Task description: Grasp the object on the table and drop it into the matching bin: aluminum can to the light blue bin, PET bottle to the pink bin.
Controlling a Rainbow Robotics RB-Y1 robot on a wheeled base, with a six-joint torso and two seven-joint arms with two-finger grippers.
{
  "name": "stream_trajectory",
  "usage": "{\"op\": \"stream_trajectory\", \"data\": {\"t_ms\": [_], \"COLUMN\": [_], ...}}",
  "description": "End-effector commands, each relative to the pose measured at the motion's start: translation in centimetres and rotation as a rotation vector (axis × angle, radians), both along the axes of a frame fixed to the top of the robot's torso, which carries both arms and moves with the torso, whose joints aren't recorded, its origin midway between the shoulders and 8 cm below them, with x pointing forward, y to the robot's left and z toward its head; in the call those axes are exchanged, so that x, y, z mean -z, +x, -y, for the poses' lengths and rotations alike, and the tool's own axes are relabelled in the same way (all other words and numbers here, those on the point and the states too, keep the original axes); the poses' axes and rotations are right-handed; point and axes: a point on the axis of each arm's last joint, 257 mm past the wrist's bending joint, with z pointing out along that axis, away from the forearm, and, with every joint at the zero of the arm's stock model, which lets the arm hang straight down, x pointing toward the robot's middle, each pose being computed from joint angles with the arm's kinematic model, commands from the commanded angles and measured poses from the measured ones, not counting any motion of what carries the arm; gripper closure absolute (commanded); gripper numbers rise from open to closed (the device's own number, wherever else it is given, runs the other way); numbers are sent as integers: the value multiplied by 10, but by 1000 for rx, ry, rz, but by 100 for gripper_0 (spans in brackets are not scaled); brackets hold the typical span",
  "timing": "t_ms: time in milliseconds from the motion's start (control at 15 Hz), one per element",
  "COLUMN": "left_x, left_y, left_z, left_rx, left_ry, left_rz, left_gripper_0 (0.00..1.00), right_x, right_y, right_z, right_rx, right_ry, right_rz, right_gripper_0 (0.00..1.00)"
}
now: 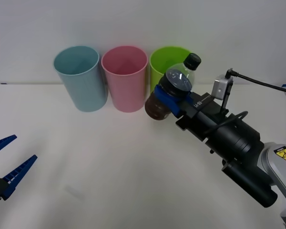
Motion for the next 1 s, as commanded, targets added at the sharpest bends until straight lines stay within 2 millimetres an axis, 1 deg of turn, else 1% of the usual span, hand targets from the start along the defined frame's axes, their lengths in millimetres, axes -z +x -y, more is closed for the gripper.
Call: {"op": "stream_trajectory", "data": {"t_ms": [67, 333, 467, 600, 800, 1000], "left_x": [0, 0, 0, 0, 0, 0], "left_y": [0, 0, 0, 0, 0, 0], "left_z": [0, 0, 0, 0, 0, 0], "left_rx": [0, 0, 0, 0, 0, 0], "left_ry": [0, 0, 0, 0, 0, 0], "left_rz": [0, 0, 0, 0, 0, 0], "left_gripper_0": [0, 0, 0, 0, 0, 0], "right_x": [-19, -40, -46, -58, -68, -72], "right_y": [3, 12, 20, 32, 60, 93], "right_z": [-13, -28, -33, -43, -55, -66], "right_rx": [-16, -21, -21, -21, -1, 48], "right_ry": [4, -4, -13, -15, -24, -45], "right_rz": [37, 85, 102, 125, 142, 149], "right_gripper_0": [100, 100, 100, 100, 100, 100]}}
